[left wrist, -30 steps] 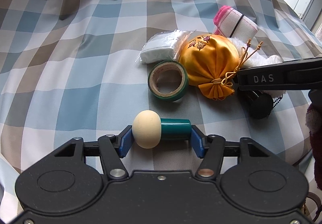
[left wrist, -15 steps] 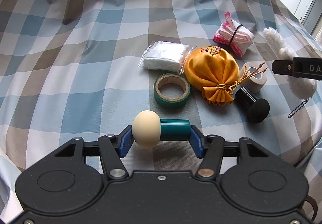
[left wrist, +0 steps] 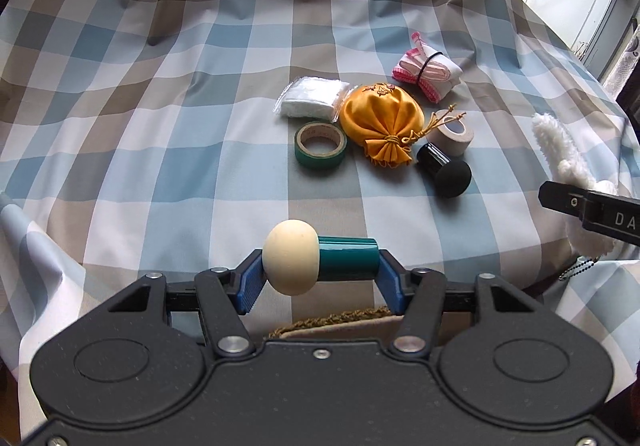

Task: Organize soft objects
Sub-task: 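Carry mushroom with left tool while right tool carries white sheep plush to basket, then lower mushroom and sheep plush into the basket and open both grippers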

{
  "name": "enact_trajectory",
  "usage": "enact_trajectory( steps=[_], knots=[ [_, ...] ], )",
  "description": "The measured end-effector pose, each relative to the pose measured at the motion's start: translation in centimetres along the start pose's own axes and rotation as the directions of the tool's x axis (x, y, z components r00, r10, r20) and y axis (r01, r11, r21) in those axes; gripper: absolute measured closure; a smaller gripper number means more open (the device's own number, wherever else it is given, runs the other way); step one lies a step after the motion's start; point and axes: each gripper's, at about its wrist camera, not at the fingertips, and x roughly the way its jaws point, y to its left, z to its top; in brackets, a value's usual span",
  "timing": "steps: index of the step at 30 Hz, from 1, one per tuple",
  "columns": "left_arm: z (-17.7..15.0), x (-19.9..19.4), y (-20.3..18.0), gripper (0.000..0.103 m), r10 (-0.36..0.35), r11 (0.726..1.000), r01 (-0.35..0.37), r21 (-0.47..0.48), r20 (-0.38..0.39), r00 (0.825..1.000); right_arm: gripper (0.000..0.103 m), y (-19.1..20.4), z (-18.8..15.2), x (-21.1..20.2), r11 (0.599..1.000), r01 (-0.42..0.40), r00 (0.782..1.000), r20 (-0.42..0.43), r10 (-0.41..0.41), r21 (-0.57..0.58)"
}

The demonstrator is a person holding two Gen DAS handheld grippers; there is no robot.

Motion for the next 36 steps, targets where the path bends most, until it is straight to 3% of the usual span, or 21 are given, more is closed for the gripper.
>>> enact_trajectory(
  steps=[12, 26, 36],
  knots=[
    [-4.9, -3.8, -2.7, 0.047, 0.016, 0.998, -0.017, 0.057, 0.005, 1.000, 0.046, 0.9, -6.8, -6.0, 1.000, -0.014, 0.998, -0.055, 0.015, 0.023],
    [-7.3, -5.7, -3.0, 0.047, 0.038, 0.999, -0.038, 0.014, -0.004, 0.999, 0.045, 3.6, -10.8, -11.1, 0.997, -0.038, 0.998, -0.049, 0.034, -0.072],
    [-8.1, -5.5, -2.9, 0.047, 0.066, 0.998, -0.067, -0.007, -0.044, 0.997, 0.045, 2.4, -11.0, -10.7, 0.999, -0.040, 0.995, -0.092, 0.039, -0.004]
  ],
)
